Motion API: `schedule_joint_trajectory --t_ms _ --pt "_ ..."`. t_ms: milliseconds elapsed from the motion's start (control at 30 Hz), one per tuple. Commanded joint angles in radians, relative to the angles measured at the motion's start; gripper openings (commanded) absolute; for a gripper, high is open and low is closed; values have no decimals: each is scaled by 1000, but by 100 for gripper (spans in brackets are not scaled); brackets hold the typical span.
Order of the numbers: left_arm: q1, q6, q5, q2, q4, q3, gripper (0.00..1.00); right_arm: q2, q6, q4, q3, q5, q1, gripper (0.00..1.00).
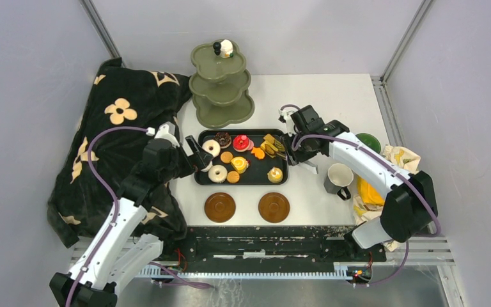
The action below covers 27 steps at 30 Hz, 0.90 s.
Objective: Serve the afternoon tea
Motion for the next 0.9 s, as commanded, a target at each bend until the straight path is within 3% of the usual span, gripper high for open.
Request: schedule_joint_trajectory --t_ms 0,167,400,667,867 --pt "7 10 -14 38 -1 28 99 26 -14 16 47 -1 5 47" --pt "6 14 -11 58 2 52 99 43 -19 -5 54 2 4 49" --pt "6 15 4 72 -26 101 99 -10 5 11 27 -8 5 24" --pt "5 -17 35 119 8 134 99 -96 71 50 -17 -59 5 12" --pt "26 -39 27 289 9 237 99 -126 164 25 26 -118 6 9"
